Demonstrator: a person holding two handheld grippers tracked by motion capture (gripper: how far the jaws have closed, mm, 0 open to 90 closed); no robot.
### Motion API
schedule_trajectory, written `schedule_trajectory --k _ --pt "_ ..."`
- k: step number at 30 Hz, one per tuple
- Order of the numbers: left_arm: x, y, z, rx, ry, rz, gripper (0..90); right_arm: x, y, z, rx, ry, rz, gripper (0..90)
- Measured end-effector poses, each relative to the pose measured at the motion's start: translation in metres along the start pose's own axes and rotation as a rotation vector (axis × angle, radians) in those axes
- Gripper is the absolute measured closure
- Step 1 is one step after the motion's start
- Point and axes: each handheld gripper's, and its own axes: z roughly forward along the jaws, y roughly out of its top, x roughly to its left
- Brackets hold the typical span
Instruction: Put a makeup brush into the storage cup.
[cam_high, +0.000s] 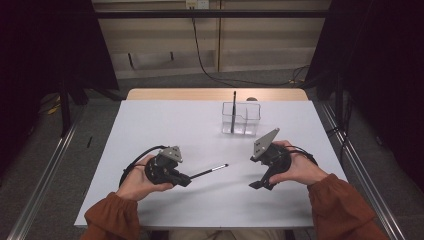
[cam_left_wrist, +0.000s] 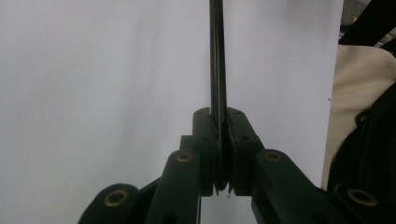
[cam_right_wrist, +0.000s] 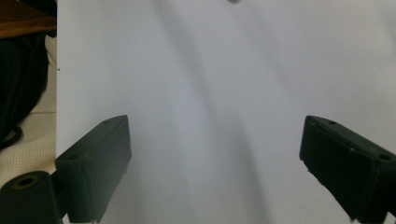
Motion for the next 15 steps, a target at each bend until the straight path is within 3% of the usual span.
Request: schedule_trajectory --k 15 --pt "0.002 -0.022 -0.013 -0.089 0.016 -0.049 83.9 0.01 -0.011 0.009 -0.04 -0.01 0.021 8.0"
